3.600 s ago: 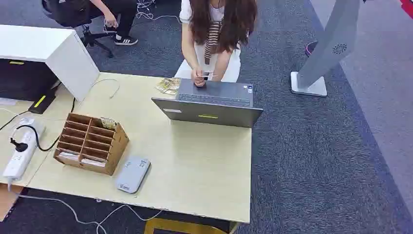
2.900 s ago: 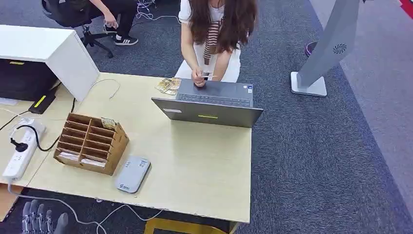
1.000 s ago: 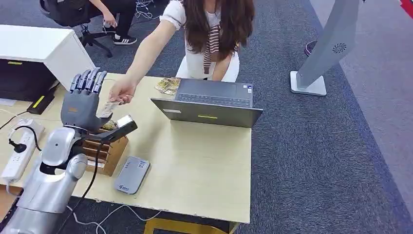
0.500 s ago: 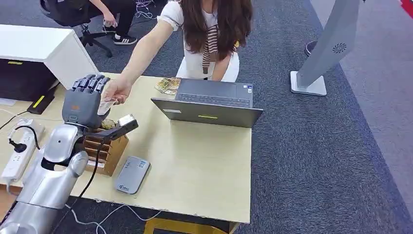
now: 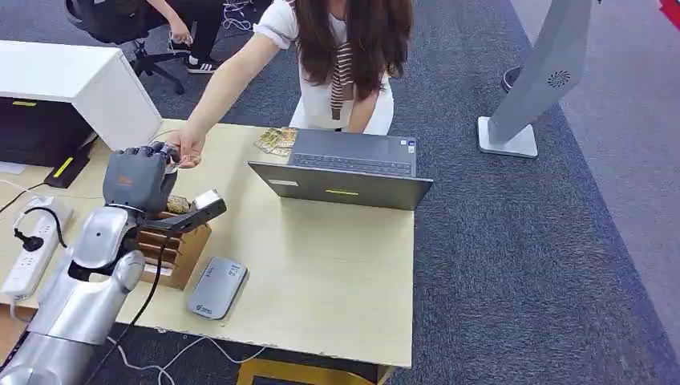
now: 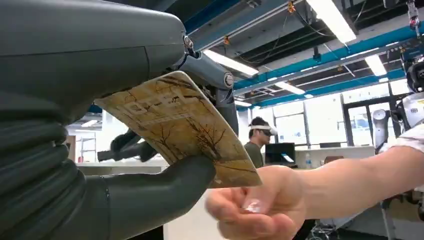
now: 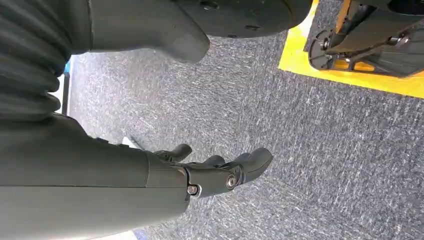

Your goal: Pass the card to the sensor for recognition and then transmit it.

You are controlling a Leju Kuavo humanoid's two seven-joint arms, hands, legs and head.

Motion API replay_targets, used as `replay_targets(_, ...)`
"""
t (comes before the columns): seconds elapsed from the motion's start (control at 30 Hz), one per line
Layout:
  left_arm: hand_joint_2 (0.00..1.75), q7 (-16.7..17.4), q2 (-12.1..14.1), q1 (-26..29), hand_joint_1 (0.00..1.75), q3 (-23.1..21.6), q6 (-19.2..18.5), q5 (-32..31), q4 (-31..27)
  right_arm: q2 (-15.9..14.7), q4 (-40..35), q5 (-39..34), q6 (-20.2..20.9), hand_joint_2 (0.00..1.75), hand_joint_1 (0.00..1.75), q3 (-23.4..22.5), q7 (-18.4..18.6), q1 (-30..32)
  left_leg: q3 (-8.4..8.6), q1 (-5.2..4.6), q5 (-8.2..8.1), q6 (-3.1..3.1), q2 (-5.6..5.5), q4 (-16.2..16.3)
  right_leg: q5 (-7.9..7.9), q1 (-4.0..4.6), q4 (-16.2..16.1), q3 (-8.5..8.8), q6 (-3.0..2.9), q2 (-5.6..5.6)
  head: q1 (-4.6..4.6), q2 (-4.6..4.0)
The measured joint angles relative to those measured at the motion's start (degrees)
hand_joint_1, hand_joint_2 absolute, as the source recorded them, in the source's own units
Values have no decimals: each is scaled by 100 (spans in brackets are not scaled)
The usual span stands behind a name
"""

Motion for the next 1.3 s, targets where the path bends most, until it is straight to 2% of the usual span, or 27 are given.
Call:
replay_targets(0.33, 175, -4, 9, 68, 175, 0, 31, 72, 28, 0, 0, 7, 9, 175, 0, 7, -4, 0, 0, 0, 0, 0, 0, 0, 0, 0, 0, 0, 0, 0, 0, 0)
replay_targets(0.47, 175, -136, 0, 192, 175, 0, 50, 223, 20, 9, 0, 4, -9, 175, 0, 4, -4, 0, 0, 0, 0, 0, 0, 0, 0, 0, 0, 1, 0, 0, 0, -2)
replay_targets(0.8, 175, -247, -9, 1513, 175, -57, 195, 168, -912, 61, 0, -4, -99, 175, 0, -4, 20, 7, -2, 0, -4, 0, 7, 0, -3, 0, -1, -3, 1, 5, 0, 0)
replay_targets(1.0, 175, -214, 11, 1986, 175, -103, -10, 144, -1200, 68, 0, -15, -101, 175, 0, -44, 35, 9, -2, 0, -3, 0, 6, 0, -2, 0, -1, -3, 1, 3, 0, 0)
replay_targets(1.3, 175, -122, 57, 2143, 175, -111, -470, 206, -1207, 68, 0, 11, -90, 175, 0, -87, -7, 11, -3, 1, -3, -1, 6, 0, -1, 0, -1, -2, 0, 3, 0, 0)
